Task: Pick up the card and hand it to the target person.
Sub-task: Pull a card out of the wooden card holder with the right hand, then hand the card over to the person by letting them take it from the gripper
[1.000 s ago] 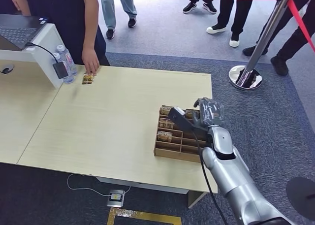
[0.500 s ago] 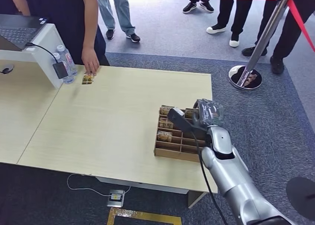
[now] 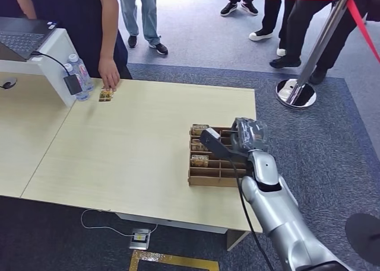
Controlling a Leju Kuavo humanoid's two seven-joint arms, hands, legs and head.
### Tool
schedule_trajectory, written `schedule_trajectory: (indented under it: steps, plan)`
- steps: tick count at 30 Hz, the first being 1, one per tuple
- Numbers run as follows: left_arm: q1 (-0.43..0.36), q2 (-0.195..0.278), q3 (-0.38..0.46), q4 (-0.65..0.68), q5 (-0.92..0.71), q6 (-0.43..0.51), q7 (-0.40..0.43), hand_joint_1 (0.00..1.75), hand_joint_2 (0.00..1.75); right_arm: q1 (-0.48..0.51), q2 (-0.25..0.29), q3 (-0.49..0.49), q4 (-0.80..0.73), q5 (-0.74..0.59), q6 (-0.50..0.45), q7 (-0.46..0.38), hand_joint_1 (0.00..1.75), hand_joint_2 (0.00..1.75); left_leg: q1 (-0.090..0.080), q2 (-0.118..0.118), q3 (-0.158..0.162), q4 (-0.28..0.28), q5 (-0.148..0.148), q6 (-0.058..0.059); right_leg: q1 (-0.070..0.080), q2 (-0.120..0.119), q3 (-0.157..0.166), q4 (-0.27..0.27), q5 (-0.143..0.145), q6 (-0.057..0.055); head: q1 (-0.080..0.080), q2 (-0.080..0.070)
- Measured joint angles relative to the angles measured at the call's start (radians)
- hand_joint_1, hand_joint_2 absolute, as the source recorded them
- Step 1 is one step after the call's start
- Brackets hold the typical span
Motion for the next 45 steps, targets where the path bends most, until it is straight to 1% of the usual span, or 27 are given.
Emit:
schedule_trajectory:
  steps: [1,2,5,6,15,27,35,41,45]
  plan:
    - [0.0,0.0,0.0,0.0,0.0,0.0,0.0,0.0,1.75,0.002,0.0,0.0,-0.006,0.001,0.0,0.0,1.29,1.75,0.0,0.0,0.0,0.0,0.0,0.0,0.0,0.0,0.0,0.0,0.0,0.0,0.0,0.0]
    - [0.0,0.0,0.0,0.0,0.0,0.0,-0.001,0.0,1.75,0.004,0.0,0.0,-0.011,0.002,0.0,-0.001,1.37,1.75,0.0,0.0,0.0,0.0,0.0,0.0,0.0,0.0,0.0,0.0,0.0,0.0,0.0,0.0]
    - [0.0,0.0,0.0,0.0,0.0,0.0,-0.002,0.0,1.75,0.011,-0.001,0.0,-0.03,0.003,0.001,-0.005,1.7,1.75,0.0,0.0,0.0,0.0,0.0,0.0,0.0,0.0,0.0,0.0,0.0,0.0,0.0,0.0]
    - [0.0,0.0,0.0,0.0,0.001,0.0,-0.002,0.0,1.75,0.013,-0.001,0.0,-0.037,0.003,0.001,-0.009,1.75,1.75,0.0,0.0,0.0,0.0,0.0,0.0,0.0,0.0,-0.001,0.0,0.0,0.0,0.0,0.0]
    - [0.001,0.0,0.001,0.0,0.004,0.0,-0.003,0.0,1.75,0.037,-0.008,0.001,-0.109,-0.018,0.003,-0.048,1.75,1.75,0.0,0.0,-0.001,0.0,0.0,0.0,0.0,0.0,-0.001,0.0,0.0,0.0,0.0,0.0]
    - [0.001,0.0,0.002,0.0,0.014,0.002,-0.008,0.0,1.75,0.062,-0.022,0.01,-0.239,-0.034,0.018,-0.066,1.75,1.75,0.0,0.0,-0.001,0.0,0.0,0.0,0.0,0.0,-0.001,0.0,0.0,0.0,0.0,0.0]
    - [0.002,-0.001,0.006,0.0,0.024,0.008,-0.012,0.0,1.75,0.068,-0.033,0.034,-0.343,-0.059,0.021,-0.079,1.75,1.75,0.0,0.0,-0.001,0.0,0.0,0.0,0.0,0.0,-0.001,0.0,0.0,0.0,0.0,0.0]
    - [0.002,-0.002,0.008,0.0,0.027,0.011,-0.017,0.0,1.75,0.063,-0.033,0.064,-0.416,-0.071,0.027,-0.097,1.75,1.75,0.0,0.0,-0.002,0.0,0.0,0.0,0.0,0.0,-0.002,0.0,0.0,0.0,0.0,0.0]
    - [0.001,-0.003,0.008,0.0,0.027,0.013,-0.019,0.0,1.75,0.025,-0.018,0.088,-0.433,-0.089,0.043,-0.101,1.75,1.75,0.0,0.0,-0.003,0.0,0.0,0.0,0.0,0.0,-0.002,0.0,0.0,0.0,0.0,0.0]
